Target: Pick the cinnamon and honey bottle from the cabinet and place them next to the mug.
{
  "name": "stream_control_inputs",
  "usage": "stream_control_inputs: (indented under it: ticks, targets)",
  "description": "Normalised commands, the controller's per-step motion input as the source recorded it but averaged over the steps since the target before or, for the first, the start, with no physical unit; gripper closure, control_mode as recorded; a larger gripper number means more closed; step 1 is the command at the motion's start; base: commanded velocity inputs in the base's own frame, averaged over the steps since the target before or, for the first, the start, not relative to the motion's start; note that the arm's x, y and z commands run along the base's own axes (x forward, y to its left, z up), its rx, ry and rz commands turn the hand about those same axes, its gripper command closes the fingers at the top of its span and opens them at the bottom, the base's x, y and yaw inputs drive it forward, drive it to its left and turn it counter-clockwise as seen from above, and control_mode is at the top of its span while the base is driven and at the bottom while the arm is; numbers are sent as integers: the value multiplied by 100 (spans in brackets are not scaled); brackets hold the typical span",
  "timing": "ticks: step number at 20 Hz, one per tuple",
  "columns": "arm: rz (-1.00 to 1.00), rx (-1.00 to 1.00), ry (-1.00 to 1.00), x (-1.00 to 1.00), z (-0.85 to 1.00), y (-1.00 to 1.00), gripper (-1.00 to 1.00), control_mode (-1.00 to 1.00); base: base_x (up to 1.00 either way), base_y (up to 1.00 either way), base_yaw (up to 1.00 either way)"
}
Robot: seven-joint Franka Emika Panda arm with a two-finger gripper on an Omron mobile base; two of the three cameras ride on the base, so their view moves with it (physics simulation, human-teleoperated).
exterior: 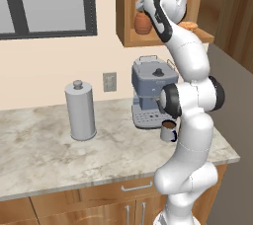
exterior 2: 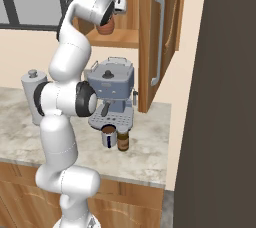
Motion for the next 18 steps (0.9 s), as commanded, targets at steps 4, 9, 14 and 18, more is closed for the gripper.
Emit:
stream_control_inputs:
  ticks: [4, 9, 14, 18]
  targets:
    - [0, 0, 0, 10, -15, 2, -100, -100, 0, 0, 0]
    - [0, 0, 0, 13, -15, 4, -100, -100, 0, 0, 0]
    - [0, 0, 0, 19, -1, 7, -100, -100, 0, 0, 0]
    - [0, 0, 0, 2, 0, 7, -100, -100, 0, 0, 0]
